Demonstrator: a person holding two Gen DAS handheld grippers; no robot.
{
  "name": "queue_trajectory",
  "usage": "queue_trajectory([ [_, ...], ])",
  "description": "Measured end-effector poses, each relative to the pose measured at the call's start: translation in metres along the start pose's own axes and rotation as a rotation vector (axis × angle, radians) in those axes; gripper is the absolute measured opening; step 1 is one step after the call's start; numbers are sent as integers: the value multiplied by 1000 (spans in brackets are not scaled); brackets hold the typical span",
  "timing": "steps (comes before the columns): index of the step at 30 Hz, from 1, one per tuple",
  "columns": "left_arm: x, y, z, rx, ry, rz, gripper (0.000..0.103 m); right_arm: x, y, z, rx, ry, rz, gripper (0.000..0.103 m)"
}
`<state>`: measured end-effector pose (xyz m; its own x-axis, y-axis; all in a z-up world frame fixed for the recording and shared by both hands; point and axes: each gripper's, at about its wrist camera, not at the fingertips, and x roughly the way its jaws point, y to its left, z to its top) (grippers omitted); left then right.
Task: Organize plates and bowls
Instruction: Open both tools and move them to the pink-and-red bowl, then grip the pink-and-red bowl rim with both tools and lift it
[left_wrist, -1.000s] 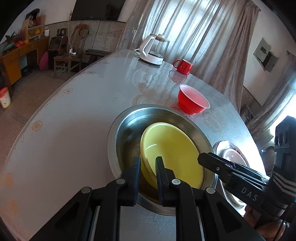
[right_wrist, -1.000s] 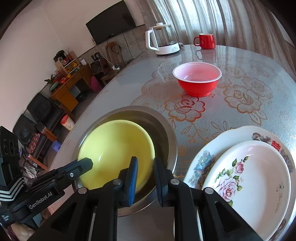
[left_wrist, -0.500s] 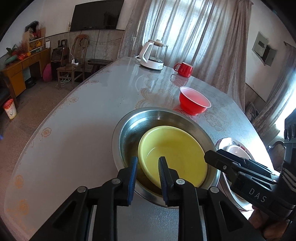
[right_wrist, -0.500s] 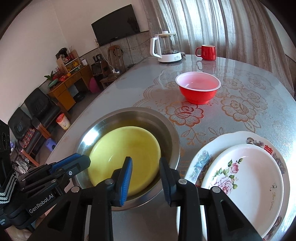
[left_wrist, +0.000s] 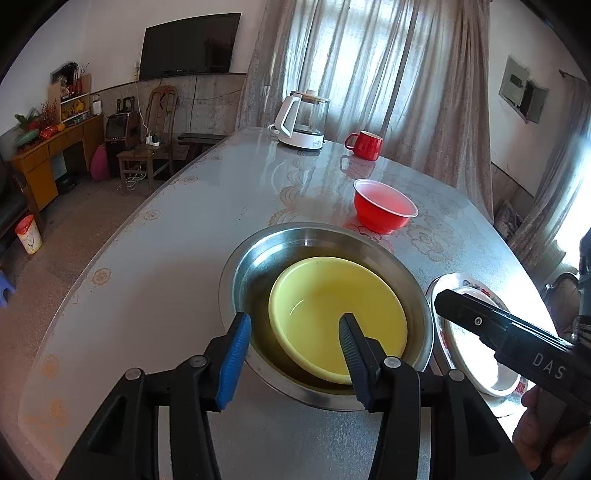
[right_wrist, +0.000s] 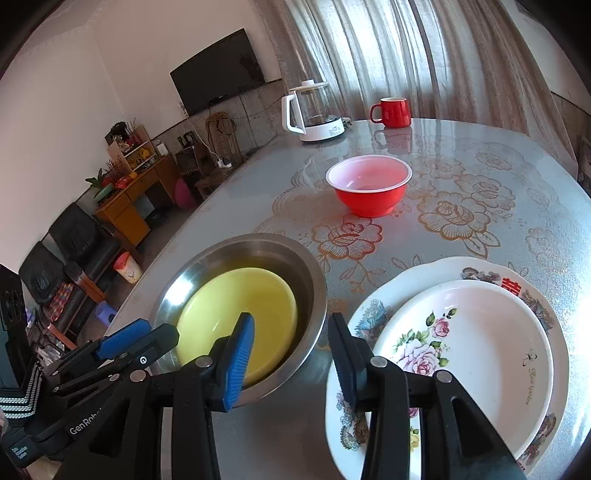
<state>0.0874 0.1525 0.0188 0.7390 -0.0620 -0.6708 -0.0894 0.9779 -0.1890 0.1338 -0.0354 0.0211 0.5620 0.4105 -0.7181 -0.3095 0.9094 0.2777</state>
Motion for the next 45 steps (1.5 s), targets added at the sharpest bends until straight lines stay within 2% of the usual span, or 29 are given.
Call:
queue_trajectory([
  [4, -3, -6, 0, 26, -15, 10, 55, -7, -11, -1, 43, -13, 5, 51],
  [19, -4, -31, 24, 111, -21, -11, 61, -17, -60, 5, 150, -13, -22, 52],
  [24, 12, -32, 46, 76, 45, -63, 61, -16, -85, 20, 217, -3, 20, 53],
  [28, 21, -36, 69, 41, 72, -136, 61, -10, -108, 34, 308, 13, 106, 53],
  [31, 34, -39, 88, 3, 100, -154, 61, -1, -124, 45, 388, 25, 169, 53],
  [39, 82, -53, 137, -65, 155, -203, 58, 29, -152, 85, 494, 4, 193, 53],
  [41, 95, -58, 148, -67, 155, -195, 57, 38, -158, 96, 508, 0, 198, 47],
  [45, 128, -66, 164, -82, 199, -183, 46, 63, -166, 113, 530, 13, 181, 35],
])
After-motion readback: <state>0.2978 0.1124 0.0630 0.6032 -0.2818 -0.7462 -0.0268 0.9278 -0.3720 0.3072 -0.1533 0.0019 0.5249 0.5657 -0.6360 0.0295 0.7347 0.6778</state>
